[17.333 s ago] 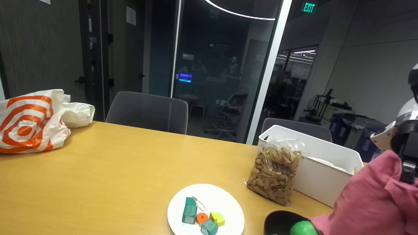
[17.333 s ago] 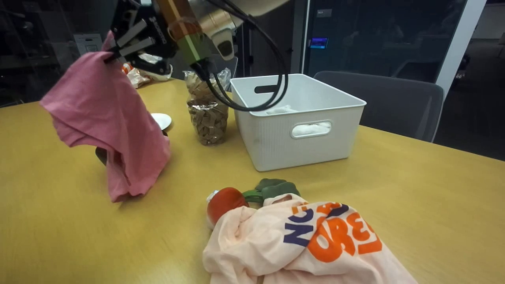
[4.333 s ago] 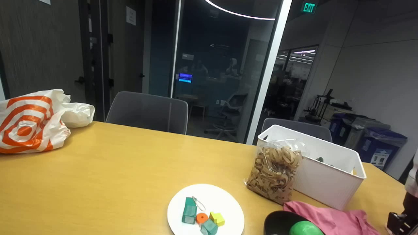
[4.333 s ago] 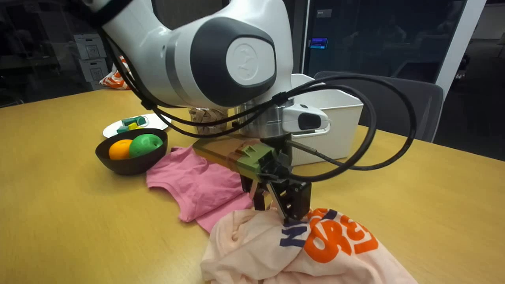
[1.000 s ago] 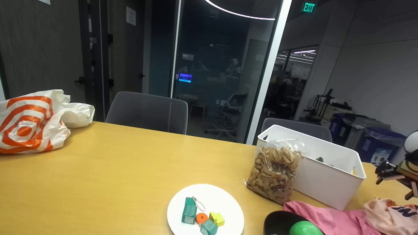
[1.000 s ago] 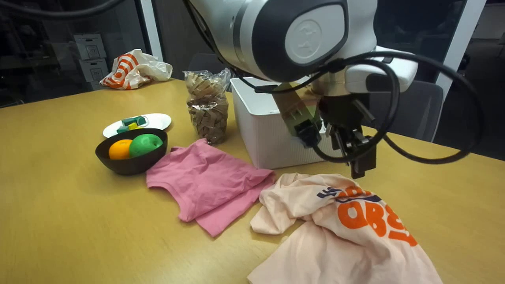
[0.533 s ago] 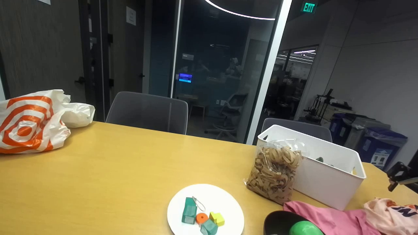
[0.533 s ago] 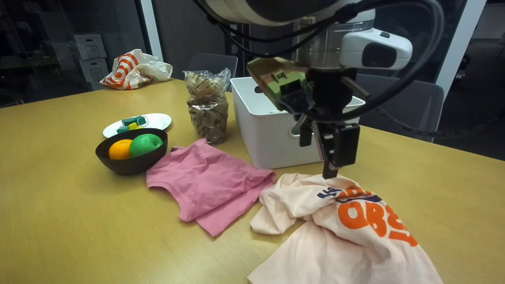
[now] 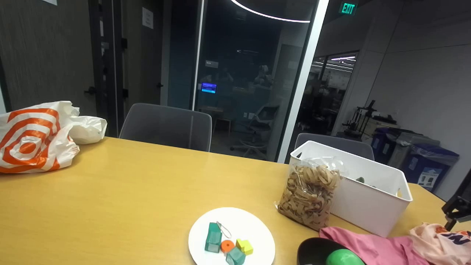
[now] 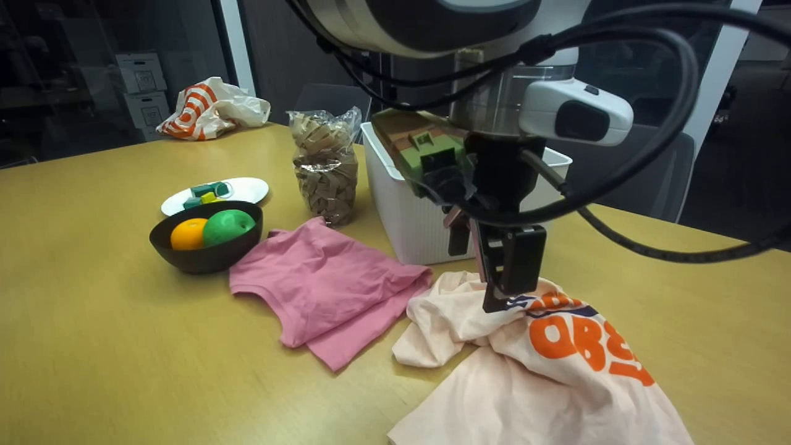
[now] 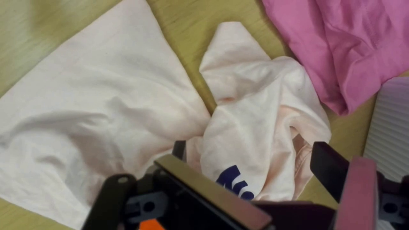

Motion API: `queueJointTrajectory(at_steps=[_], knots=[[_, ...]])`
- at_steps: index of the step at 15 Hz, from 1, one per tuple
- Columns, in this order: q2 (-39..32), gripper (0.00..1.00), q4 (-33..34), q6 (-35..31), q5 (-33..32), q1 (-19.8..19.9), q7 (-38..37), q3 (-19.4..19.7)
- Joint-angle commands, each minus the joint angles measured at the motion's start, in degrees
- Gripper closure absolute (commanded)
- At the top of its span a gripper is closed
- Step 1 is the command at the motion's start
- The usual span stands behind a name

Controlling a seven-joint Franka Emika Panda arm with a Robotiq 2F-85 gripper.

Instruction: Remove the objects from the basket

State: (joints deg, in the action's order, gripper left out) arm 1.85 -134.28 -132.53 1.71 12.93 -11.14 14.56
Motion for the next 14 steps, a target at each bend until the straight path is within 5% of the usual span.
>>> queueJointTrajectory(at_steps=[1, 14], knots=[[-0.54, 0.0, 0.41, -0.08, -0.31, 0.34, -0.3, -0.41], [-8.08, 0.0, -0.97, 3.49, -0.63, 0.79, 7.05, -0.25]])
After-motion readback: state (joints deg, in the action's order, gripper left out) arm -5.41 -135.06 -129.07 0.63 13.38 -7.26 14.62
